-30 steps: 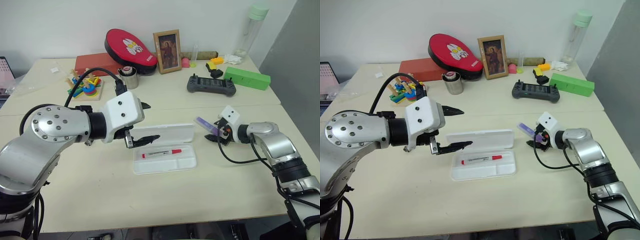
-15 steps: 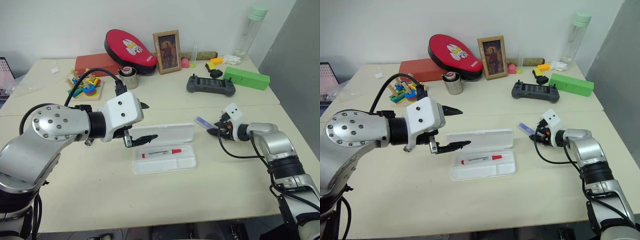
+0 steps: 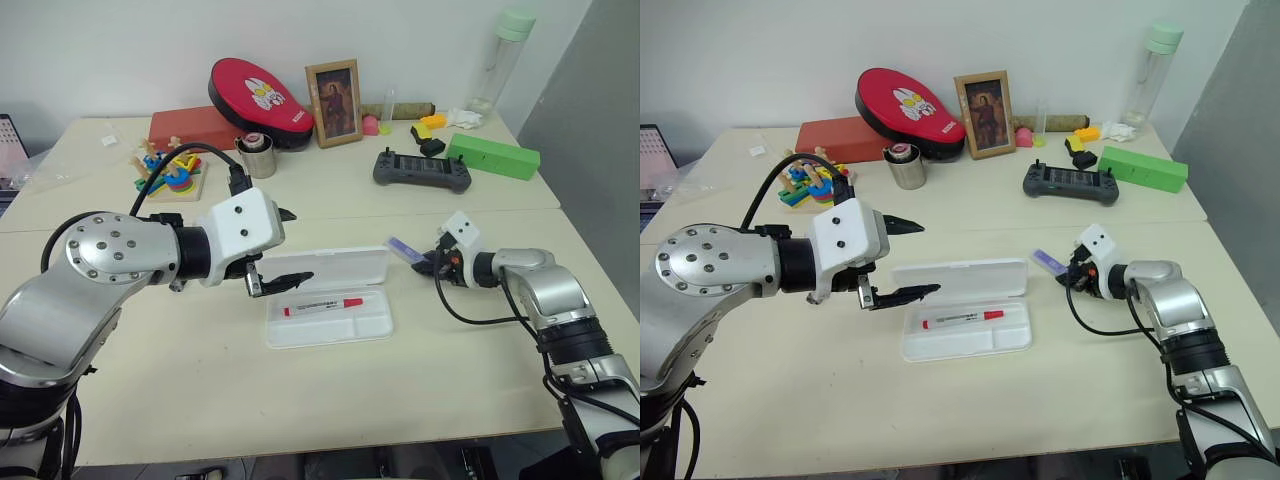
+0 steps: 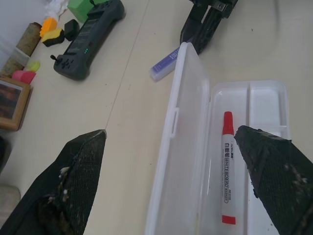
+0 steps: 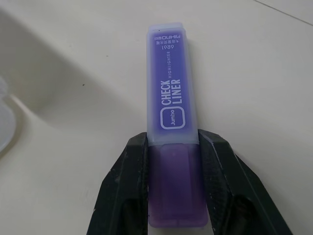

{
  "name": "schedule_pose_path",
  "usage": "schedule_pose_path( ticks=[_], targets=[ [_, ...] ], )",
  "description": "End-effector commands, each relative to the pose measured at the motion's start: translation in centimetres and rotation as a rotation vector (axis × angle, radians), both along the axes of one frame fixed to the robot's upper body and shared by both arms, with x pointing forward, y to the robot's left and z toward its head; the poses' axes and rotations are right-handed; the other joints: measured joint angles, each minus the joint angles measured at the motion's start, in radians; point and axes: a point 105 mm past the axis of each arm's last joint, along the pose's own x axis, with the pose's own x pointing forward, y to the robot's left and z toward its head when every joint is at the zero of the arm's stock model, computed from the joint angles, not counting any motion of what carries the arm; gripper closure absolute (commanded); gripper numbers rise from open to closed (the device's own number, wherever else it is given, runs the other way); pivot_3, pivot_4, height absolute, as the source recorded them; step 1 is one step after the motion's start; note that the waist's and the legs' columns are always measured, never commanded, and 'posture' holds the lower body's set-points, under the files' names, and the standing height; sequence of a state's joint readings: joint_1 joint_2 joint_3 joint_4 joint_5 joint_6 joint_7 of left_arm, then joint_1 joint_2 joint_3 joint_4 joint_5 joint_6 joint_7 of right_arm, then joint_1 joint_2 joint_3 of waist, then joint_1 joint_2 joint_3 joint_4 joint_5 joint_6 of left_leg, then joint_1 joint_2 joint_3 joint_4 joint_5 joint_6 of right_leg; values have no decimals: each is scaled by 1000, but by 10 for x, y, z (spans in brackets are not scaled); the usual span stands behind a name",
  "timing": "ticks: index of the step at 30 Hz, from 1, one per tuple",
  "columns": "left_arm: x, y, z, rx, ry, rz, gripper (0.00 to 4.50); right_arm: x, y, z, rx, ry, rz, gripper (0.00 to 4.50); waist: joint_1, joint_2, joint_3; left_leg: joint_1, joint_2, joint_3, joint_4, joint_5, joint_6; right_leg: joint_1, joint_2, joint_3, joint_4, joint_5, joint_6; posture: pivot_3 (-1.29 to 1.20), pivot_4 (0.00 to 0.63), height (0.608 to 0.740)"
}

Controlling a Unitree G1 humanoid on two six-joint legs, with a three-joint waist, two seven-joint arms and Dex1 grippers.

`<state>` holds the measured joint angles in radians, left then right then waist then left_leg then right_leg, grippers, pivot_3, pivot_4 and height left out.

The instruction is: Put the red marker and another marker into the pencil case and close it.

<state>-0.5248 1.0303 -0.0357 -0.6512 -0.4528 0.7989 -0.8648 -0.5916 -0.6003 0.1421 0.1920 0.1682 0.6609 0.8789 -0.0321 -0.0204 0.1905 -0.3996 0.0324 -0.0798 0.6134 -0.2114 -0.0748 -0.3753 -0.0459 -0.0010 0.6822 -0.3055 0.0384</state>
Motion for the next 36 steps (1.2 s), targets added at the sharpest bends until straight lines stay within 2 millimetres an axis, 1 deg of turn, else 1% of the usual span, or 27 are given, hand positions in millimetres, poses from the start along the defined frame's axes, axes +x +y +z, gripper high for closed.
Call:
schedule_pose_path(
  ticks=[1,5,10,12,14,17,19,20,21,22,23,24,26,28,30,36],
  targets=[
    [3,17,12,19,-58,55,0,-18,-12,30,-68,-93,96,3422,1,0,0,0,0,0,0,0,0,0,0,0,0,0,0,0,150,740],
    [6,28,12,25,-61,93,0,-39,-25,42,-130,-95,158,3422,2,1,0,0,0,0,0,0,0,0,0,0,0,0,0,0,150,740],
    [8,35,11,35,-63,108,0,-61,-34,44,-195,-75,249,3422,2,1,0,1,0,0,0,0,0,0,0,0,0,0,0,0,150,740],
    [9,36,10,36,-62,106,0,-77,-29,46,-197,-56,341,3422,2,1,1,1,0,0,0,0,0,0,0,0,0,0,1,0,150,740],
    [11,36,10,36,-63,107,0,-90,-17,50,-175,-51,432,3422,2,1,1,0,0,1,0,0,0,0,0,0,0,0,1,0,150,740],
    [13,38,9,44,-63,105,0,-104,6,59,-126,-93,560,3422,-3,1,1,1,0,1,0,0,0,0,0,1,0,0,1,0,150,740],
    [13,39,9,52,-63,104,0,-110,14,61,-110,-81,598,3422,-1,1,1,1,0,1,0,0,0,0,0,1,0,-1,1,0,150,740],
    [13,39,9,55,-58,100,0,-108,20,63,-112,-106,612,3422,0,1,1,1,0,1,0,0,0,0,0,1,0,-1,1,0,150,740],
    [14,41,8,62,-57,100,0,-107,35,66,-86,-129,640,3422,1,1,1,1,0,1,0,0,0,0,0,1,0,0,1,0,150,740],
    [14,43,9,66,-52,102,0,-110,55,70,-9,-135,682,3422,-3,0,1,1,0,1,1,0,0,1,0,1,0,0,1,0,150,740],
    [14,44,9,68,-48,104,0,-113,69,73,45,-133,714,3422,-7,0,1,1,0,1,1,0,0,0,1,1,0,0,1,0,150,740],
    [15,47,8,81,-47,107,0,-112,79,69,44,-140,733,3422,-11,0,1,1,1,1,1,0,0,0,1,2,0,0,2,0,150,740],
    [17,49,8,89,-44,109,0,-105,92,60,29,-139,730,3422,-8,0,1,2,2,0,0,0,0,0,3,2,1,0,1,0,150,740],
    [18,50,8,89,-43,108,0,-102,98,57,26,-131,727,3422,-1,0,1,1,3,0,0,0,0,0,4,1,0,0,1,0,150,740],
    [18,52,4,106,-27,102,0,-100,109,51,22,-126,740,3422,7,-1,1,0,3,0,1,0,0,-1,4,1,-1,0,1,0,150,740],
    [22,55,2,131,-15,83,0,-100,129,35,12,-102,764,3422,4,-1,1,0,4,1,1,0,0,-2,5,1,0,1,0,0,150,740]
  ],
)
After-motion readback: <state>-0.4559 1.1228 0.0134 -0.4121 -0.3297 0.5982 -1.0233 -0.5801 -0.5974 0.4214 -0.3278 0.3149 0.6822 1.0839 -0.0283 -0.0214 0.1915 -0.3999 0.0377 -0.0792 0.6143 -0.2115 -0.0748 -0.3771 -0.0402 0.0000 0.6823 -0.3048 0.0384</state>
